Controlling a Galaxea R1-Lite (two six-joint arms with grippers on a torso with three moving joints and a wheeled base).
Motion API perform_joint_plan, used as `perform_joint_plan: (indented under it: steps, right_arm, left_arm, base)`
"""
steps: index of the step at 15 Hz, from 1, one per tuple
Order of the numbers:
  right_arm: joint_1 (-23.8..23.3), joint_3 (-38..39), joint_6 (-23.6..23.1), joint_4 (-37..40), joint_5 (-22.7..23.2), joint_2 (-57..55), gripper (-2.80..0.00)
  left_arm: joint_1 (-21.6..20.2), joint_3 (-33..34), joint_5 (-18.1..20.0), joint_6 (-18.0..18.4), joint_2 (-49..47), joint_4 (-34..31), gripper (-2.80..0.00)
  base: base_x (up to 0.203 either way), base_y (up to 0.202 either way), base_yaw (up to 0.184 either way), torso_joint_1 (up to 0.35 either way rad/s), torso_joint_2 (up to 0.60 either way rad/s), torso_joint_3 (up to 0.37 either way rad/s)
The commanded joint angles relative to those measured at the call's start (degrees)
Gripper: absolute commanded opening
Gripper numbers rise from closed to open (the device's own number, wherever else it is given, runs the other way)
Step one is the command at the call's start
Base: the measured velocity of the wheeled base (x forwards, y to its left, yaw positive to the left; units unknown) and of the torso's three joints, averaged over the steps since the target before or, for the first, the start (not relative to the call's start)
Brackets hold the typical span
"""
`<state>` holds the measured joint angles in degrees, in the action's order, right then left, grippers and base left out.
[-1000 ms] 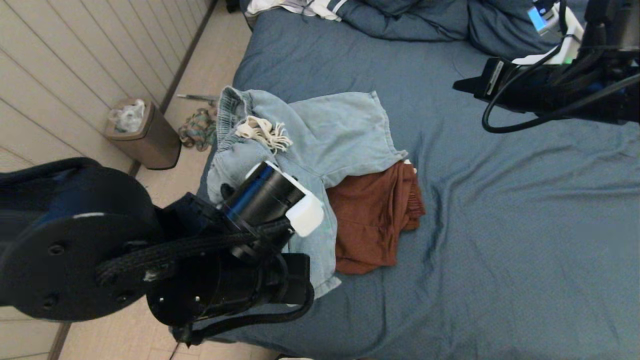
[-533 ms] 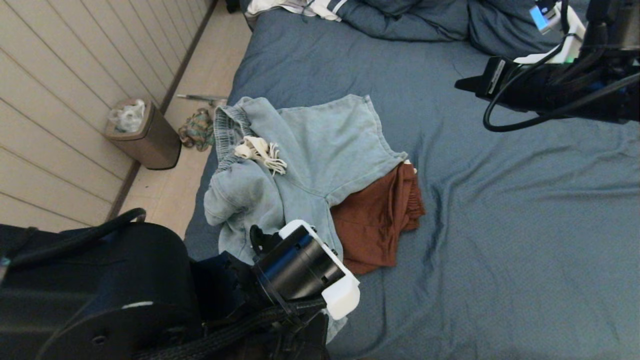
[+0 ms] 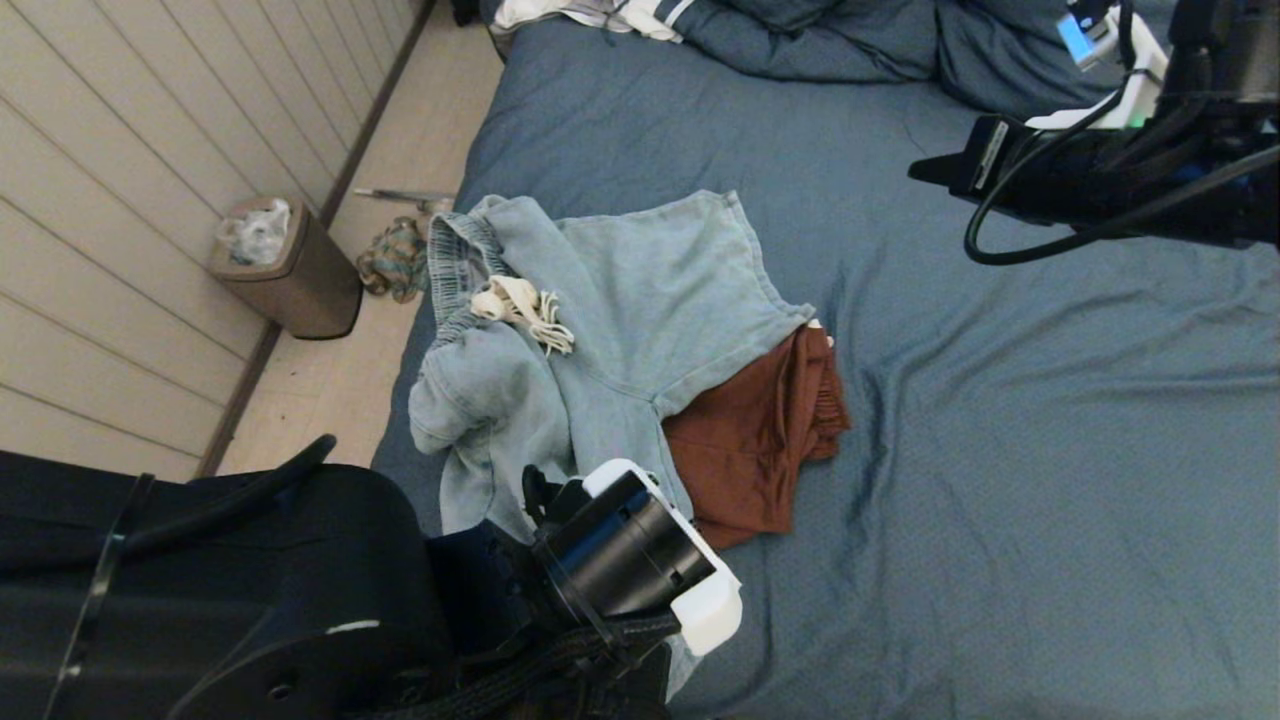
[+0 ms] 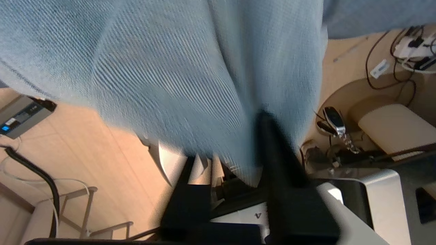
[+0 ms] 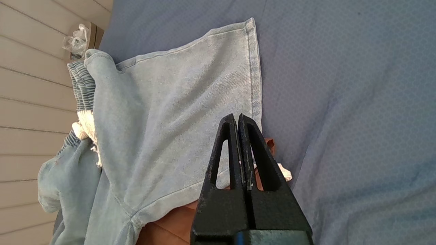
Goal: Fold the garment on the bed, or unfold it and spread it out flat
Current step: Unford the blue shorts, then unford the brown shorts
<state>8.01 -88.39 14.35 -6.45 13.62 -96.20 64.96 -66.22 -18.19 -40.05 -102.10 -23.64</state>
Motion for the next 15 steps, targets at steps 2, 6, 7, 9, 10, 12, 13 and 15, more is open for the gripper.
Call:
perform_joint_plan:
  steps: [2,6,7,9,10,12,13,15]
  right_arm:
    - [0.07,0.06,0.07,-0.06,0.1,-0.13,-2.8]
    - [-0.01,0.06,0.07,-0.06,0.1,-0.04,-2.8]
    - [-0.01,0.06,0.07,-0.06,0.1,-0.04,-2.8]
    - [0.08,0.15,0.07,-0.06,0.1,-0.16,-2.8]
    - [0.08,0.31,0.07,-0.06,0.1,-0.22,-2.8]
    - [0.16,1.17,-0.11,0.03,0.1,0.0,-2.8]
    - [0.16,1.29,-0.19,0.17,0.1,-0.22,-2.8]
    - [0.06,0.53,-0.66,4.8,0.1,-1.26,-2.8]
  left_arm:
    - [-0.01,-0.4,0.34,-0.22,0.24,0.34,0.0]
    - [-0.01,-2.26,0.09,0.23,2.02,0.14,0.0]
    - [-0.07,-3.08,-0.04,0.54,2.57,0.11,0.0]
    - [-3.36,-4.55,-0.05,1.36,3.13,0.35,0.0]
    - [-6.31,-5.98,0.07,1.35,3.24,0.4,0.0]
    - [-10.83,-8.31,0.75,1.3,3.67,2.3,-2.8]
    - [-12.28,-8.46,1.17,1.52,3.62,4.83,-2.8]
    - [-16.38,-8.01,1.56,1.84,2.72,8.12,-2.8]
  base:
    - [0.0,0.0,0.0,0.0,0.0,0.0]
    - [0.0,0.0,0.0,0.0,0.0,0.0]
    - [0.0,0.0,0.0,0.0,0.0,0.0]
    - [0.0,0.0,0.0,0.0,0.0,0.0]
    - [0.0,0.0,0.0,0.0,0.0,0.0]
    - [0.0,0.0,0.0,0.0,0.0,0.0]
    - [0.0,0.0,0.0,0.0,0.0,0.0]
    - [0.0,0.0,0.0,0.0,0.0,0.0]
